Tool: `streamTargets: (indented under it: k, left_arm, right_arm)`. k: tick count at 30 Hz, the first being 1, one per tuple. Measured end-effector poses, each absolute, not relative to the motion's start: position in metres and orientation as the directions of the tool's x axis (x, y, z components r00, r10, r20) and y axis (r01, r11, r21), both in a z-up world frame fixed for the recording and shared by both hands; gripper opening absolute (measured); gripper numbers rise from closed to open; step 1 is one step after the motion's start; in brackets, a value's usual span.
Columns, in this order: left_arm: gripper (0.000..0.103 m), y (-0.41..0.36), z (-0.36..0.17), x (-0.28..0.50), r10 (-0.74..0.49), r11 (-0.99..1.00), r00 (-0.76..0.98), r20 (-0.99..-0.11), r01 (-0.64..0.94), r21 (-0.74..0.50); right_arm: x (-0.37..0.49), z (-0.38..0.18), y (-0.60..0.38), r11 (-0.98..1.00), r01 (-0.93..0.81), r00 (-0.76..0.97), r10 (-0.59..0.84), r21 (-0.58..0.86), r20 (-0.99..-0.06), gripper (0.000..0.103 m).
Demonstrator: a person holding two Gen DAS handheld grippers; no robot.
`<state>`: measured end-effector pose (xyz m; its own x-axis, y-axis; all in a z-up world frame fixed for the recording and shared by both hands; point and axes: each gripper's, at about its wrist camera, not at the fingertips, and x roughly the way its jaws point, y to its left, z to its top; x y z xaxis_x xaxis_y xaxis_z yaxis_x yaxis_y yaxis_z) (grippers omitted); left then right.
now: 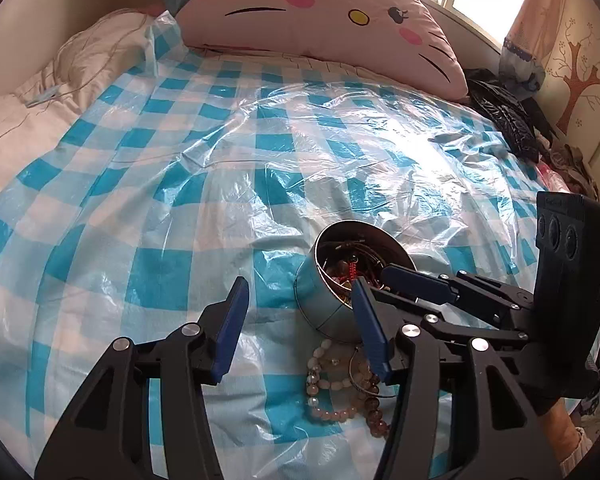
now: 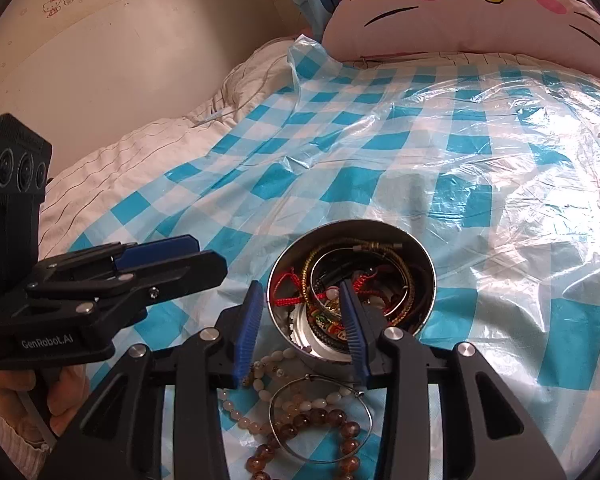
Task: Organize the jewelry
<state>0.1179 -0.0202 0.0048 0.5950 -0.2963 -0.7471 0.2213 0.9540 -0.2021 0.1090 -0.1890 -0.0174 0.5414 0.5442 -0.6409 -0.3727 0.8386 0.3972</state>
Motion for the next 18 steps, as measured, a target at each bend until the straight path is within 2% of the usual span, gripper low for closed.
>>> streamTargets:
  k: [4, 7, 9, 11, 15, 16, 18]
  left_arm:
    - [0.058, -0.017, -0.002, 0.103, -0.28, 0.96, 0.607, -0.743, 0.18, -0.215]
    - [0.06, -0.023, -0.006, 0.094, -0.257, 0.966, 0.609, -0.75, 0.169, -0.194]
    - [0.068, -0.03, -0.007, 0.085, -0.227, 0.974, 0.622, -0.75, 0.159, -0.162]
    - [0.074, -0.037, -0.006, 0.076, -0.207, 0.978, 0.636, -0.743, 0.157, -0.139]
    - [0.082, -0.052, -0.005, 0.056, -0.162, 0.982, 0.654, -0.739, 0.184, -0.053]
    - [0.083, -0.054, -0.005, 0.051, -0.149, 0.982, 0.657, -0.739, 0.186, -0.033]
    - [0.084, -0.057, -0.005, 0.043, -0.137, 0.981, 0.661, -0.738, 0.194, -0.009]
  right_arm:
    - [0.097, -0.009, -0.199, 0.847, -0.339, 0.578, 0.531, 0.409, -0.62, 0.04]
    - [0.082, 0.0, -0.212, 0.876, -0.279, 0.632, 0.476, 0.393, -0.611, 0.051]
    - [0.066, 0.003, -0.22, 0.905, -0.229, 0.668, 0.414, 0.358, -0.618, 0.056]
    - [0.049, 0.005, -0.228, 0.941, -0.166, 0.696, 0.324, 0.296, -0.64, 0.068]
    - [0.019, 0.005, -0.246, 0.97, -0.059, 0.725, 0.203, 0.234, -0.658, 0.073]
    - [0.012, 0.005, -0.25, 0.974, -0.037, 0.731, 0.179, 0.224, -0.658, 0.077]
    - [0.002, 0.01, -0.259, 0.974, 0.003, 0.747, 0.149, 0.227, -0.649, 0.078]
